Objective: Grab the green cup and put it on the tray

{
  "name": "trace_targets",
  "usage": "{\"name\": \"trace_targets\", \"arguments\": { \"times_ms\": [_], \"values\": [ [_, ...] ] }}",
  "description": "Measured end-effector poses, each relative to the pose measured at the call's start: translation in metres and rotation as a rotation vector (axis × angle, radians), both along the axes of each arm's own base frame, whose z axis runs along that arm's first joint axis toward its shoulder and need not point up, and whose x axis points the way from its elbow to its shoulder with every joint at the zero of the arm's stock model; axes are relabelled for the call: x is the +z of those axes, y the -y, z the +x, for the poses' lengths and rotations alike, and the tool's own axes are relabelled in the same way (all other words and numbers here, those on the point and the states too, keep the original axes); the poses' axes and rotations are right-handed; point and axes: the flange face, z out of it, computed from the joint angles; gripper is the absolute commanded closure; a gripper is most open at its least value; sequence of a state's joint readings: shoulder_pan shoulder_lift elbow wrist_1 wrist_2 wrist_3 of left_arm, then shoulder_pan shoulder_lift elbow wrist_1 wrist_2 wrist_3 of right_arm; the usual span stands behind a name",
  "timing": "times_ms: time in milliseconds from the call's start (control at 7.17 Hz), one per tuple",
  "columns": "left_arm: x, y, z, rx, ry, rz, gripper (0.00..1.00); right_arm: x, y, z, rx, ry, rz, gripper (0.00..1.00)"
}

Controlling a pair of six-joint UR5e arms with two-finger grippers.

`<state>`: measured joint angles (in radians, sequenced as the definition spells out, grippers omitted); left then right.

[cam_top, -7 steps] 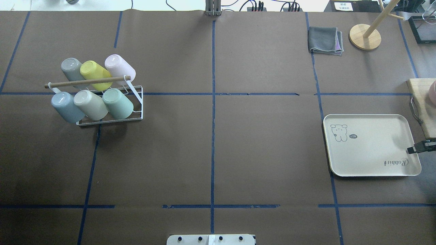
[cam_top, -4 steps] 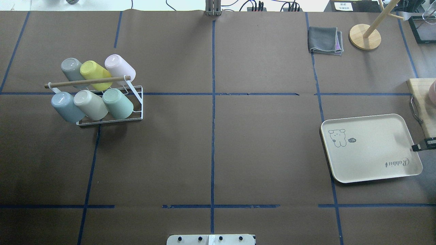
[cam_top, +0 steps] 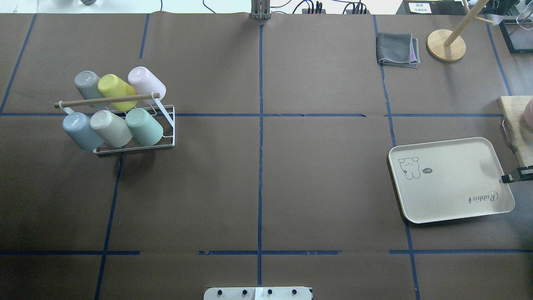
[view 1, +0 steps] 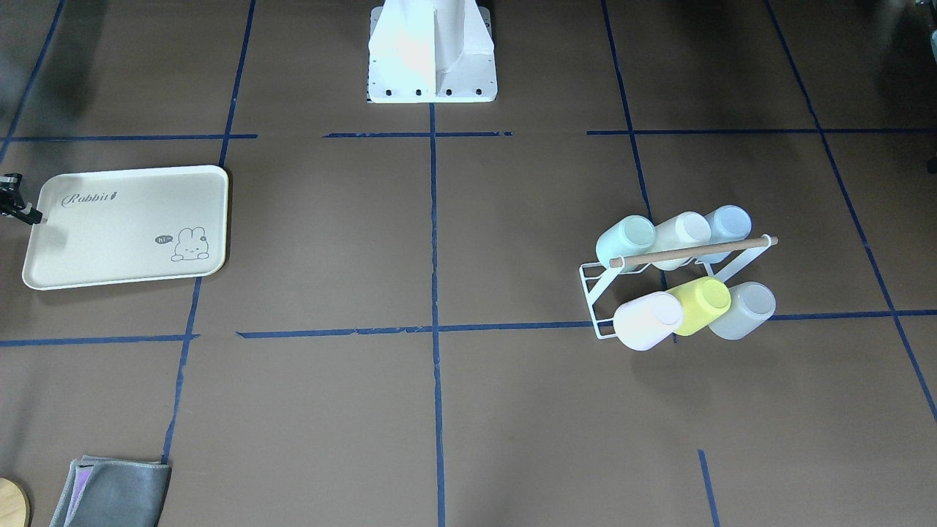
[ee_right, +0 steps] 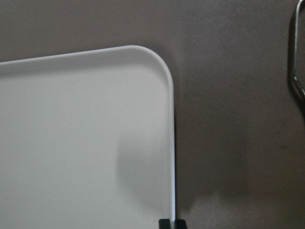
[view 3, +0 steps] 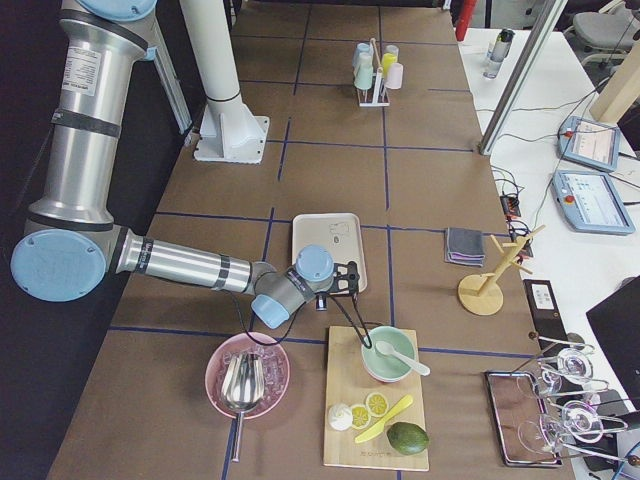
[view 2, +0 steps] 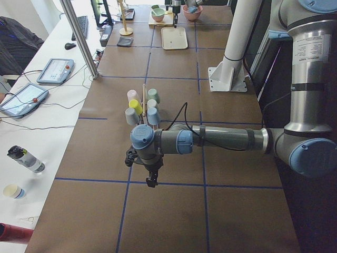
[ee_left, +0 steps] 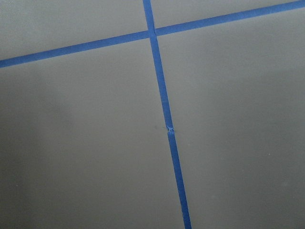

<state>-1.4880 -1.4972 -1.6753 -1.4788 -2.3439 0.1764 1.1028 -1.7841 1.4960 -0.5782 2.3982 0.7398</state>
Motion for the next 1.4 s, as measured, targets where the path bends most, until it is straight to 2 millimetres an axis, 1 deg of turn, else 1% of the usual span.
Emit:
{"name": "trace_targets", "arguments": {
  "times_ms": [140, 279, 419, 558, 698, 837, 977, 1116, 1256, 1395],
  "values": [
    [-0.001, 0.000, 0.000, 0.000, 0.000, 0.001, 0.00, -0.014, 0.007, -0.007, 0.013, 0.015, -0.008, 1.00],
    [-0.001, 0.000, 0.000, 0.000, 0.000, 0.002, 0.00, -0.030, 0.016, -0.019, 0.023, 0.031, -0.012, 1.00],
    [-0.002, 0.000, 0.000, 0.000, 0.000, 0.002, 0.00, -0.051, 0.025, -0.037, 0.023, 0.054, -0.014, 1.00],
    [-0.003, 0.000, 0.000, 0.000, 0.000, 0.003, 0.00, -0.077, 0.036, -0.063, 0.012, 0.085, -0.016, 1.00],
    [-0.003, 0.000, 0.000, 0.000, 0.000, 0.003, 0.00, -0.107, 0.049, -0.093, -0.002, 0.117, -0.017, 1.00],
    [-0.003, 0.000, 0.000, 0.000, 0.000, 0.004, 0.00, -0.151, 0.067, -0.127, -0.009, 0.141, -0.024, 1.00],
    [-0.004, 0.000, 0.000, 0.000, -0.001, 0.005, 0.00, -0.202, 0.075, -0.163, -0.003, 0.146, -0.036, 1.00],
    [-0.004, 0.000, 0.000, 0.000, -0.001, 0.005, 0.00, -0.250, 0.075, -0.197, 0.009, 0.136, -0.048, 1.00],
    [-0.004, 0.000, 0.000, 0.000, -0.001, 0.006, 0.00, -0.292, 0.070, -0.235, 0.022, 0.122, -0.061, 1.00],
    [-0.003, 0.000, 0.000, 0.000, -0.001, 0.005, 0.00, -0.317, 0.055, -0.272, 0.028, 0.109, -0.064, 1.00]
  ]
}}
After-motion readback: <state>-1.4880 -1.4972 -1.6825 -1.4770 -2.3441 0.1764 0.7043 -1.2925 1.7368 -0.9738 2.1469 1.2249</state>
